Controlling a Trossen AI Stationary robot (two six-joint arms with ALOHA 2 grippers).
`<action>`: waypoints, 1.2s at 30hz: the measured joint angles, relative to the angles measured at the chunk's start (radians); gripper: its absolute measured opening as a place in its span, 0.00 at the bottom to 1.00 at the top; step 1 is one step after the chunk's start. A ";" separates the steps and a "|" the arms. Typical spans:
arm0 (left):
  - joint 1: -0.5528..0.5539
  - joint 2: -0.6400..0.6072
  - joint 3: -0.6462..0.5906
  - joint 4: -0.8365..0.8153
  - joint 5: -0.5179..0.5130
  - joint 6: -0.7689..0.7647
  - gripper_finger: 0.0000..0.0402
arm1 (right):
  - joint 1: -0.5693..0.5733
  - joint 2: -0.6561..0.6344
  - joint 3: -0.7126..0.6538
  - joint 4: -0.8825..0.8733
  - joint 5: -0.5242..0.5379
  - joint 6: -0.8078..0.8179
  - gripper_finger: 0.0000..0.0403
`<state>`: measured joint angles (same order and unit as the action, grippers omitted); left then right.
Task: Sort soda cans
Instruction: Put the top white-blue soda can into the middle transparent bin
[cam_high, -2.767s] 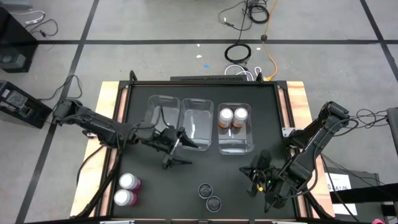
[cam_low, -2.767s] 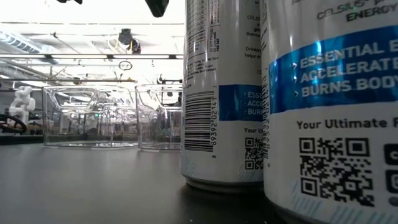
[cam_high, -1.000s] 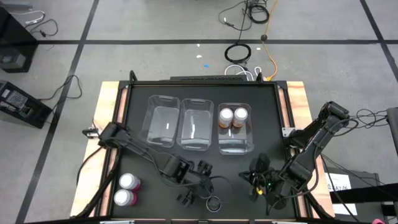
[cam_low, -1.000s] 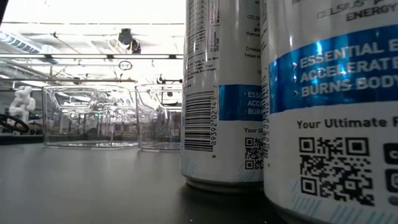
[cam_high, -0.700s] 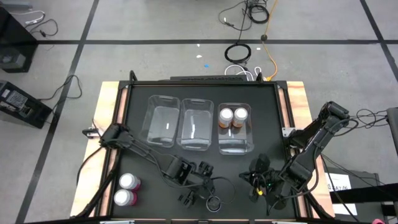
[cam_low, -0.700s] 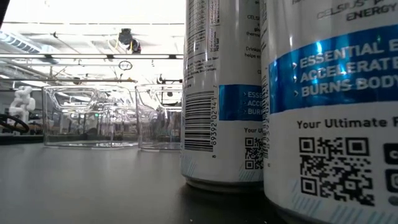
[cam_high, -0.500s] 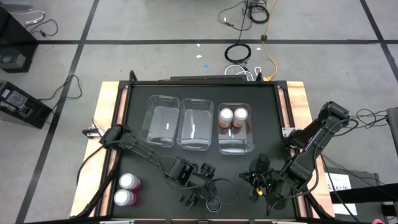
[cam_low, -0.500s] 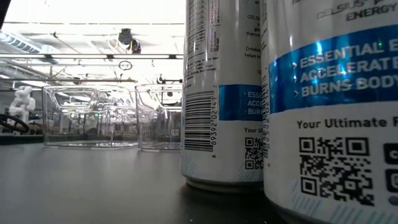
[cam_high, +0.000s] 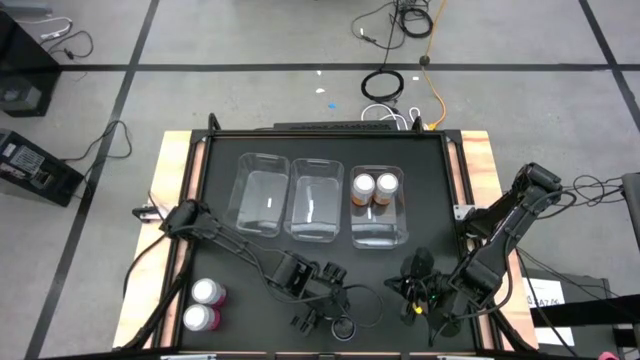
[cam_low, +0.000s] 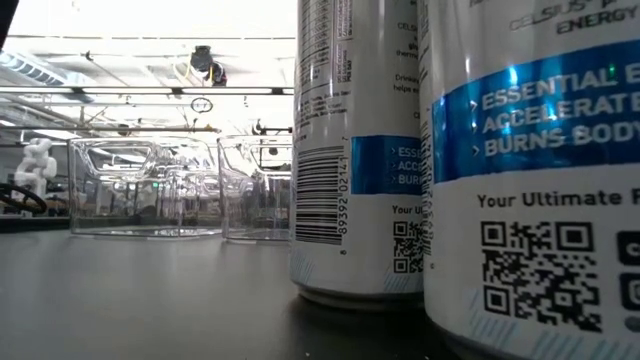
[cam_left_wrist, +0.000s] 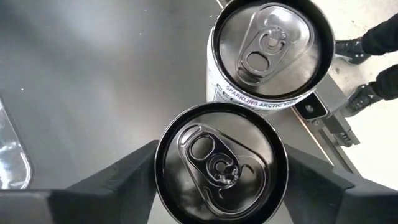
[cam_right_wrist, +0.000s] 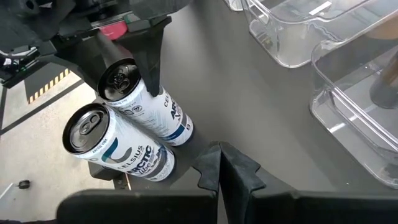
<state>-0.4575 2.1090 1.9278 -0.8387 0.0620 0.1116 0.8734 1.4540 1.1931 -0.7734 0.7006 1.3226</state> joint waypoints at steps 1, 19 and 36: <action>0.000 0.000 0.000 0.000 0.000 0.000 0.71 | 0.000 0.000 0.000 0.000 0.000 0.000 0.00; 0.002 -0.001 0.010 -0.020 -0.009 -0.059 0.72 | 0.000 0.000 0.000 0.000 0.000 0.000 0.00; 0.062 -0.095 0.026 -0.187 -0.042 -0.132 0.72 | 0.000 0.001 0.000 -0.001 0.000 -0.008 0.00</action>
<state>-0.3960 2.0139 1.9541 -1.0261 0.0197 -0.0207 0.8730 1.4548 1.1931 -0.7747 0.7010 1.3148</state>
